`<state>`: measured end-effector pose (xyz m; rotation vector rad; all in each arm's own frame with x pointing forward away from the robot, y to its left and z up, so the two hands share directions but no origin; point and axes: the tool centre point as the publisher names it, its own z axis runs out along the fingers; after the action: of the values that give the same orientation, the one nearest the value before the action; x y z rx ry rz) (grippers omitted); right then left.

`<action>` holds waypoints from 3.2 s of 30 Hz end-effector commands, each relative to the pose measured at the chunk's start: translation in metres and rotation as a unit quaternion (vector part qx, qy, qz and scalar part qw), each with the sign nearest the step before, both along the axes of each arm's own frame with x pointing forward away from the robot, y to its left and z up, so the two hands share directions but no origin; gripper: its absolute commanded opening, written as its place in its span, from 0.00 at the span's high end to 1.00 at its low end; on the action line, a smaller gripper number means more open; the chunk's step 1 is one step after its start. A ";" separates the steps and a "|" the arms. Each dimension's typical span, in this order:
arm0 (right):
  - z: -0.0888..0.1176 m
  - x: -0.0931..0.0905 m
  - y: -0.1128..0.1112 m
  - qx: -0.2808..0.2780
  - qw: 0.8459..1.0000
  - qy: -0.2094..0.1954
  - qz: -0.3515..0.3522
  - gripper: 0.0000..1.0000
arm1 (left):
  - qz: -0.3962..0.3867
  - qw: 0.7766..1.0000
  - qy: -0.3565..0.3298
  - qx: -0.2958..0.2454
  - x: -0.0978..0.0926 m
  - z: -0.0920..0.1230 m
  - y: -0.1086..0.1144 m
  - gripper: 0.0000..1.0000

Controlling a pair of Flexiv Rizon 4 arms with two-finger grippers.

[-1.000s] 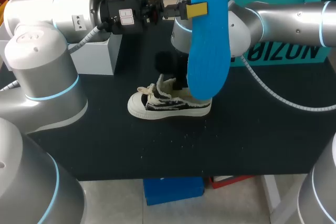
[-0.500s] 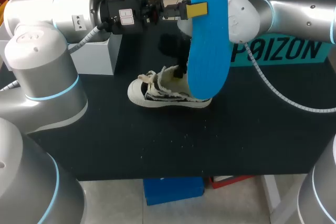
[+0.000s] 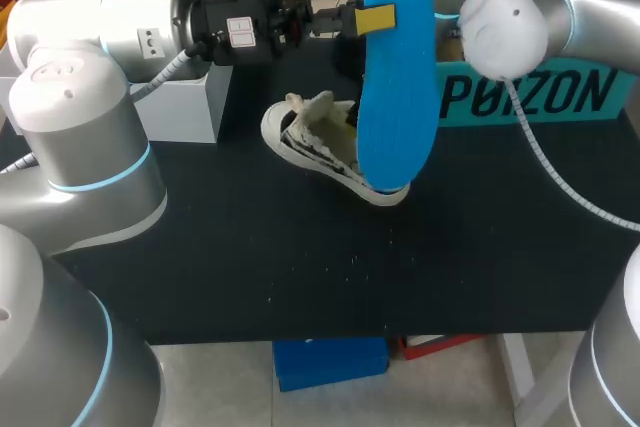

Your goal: Take the shoe out of the shoebox, open the shoe tongue, remove and reinsert the insole, then place the shoe into the shoebox

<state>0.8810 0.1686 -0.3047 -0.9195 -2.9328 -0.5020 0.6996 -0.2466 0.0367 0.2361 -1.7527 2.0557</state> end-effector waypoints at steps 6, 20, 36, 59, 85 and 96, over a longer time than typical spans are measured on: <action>0.005 -0.015 0.008 -0.006 0.955 -0.062 -0.290 1.00 | 0.001 1.000 0.000 0.001 -0.001 -0.001 0.000 1.00; -0.012 -0.008 0.005 -0.092 0.931 -0.056 -0.348 1.00 | 0.001 1.000 0.000 0.001 -0.001 -0.001 0.000 1.00; -0.071 -0.002 0.002 -0.111 0.914 -0.010 -0.391 1.00 | 0.001 1.000 0.000 0.001 -0.001 -0.001 0.000 1.00; -0.041 -0.023 -0.030 0.039 0.901 -0.004 -0.433 0.00 | 0.001 1.000 0.000 0.001 -0.001 -0.001 0.000 1.00; 0.026 -0.037 -0.020 0.159 0.967 0.013 -0.197 0.00 | 0.001 1.000 0.000 0.001 -0.001 -0.001 0.000 1.00; 0.036 -0.045 -0.034 0.301 0.901 0.107 -0.294 0.00 | 0.001 1.000 0.000 0.001 -0.001 -0.001 0.000 1.00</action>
<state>0.8452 0.1431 -0.2634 -1.6431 -2.1909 -0.9902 0.6996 -0.2466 0.0367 0.2360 -1.7527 2.0557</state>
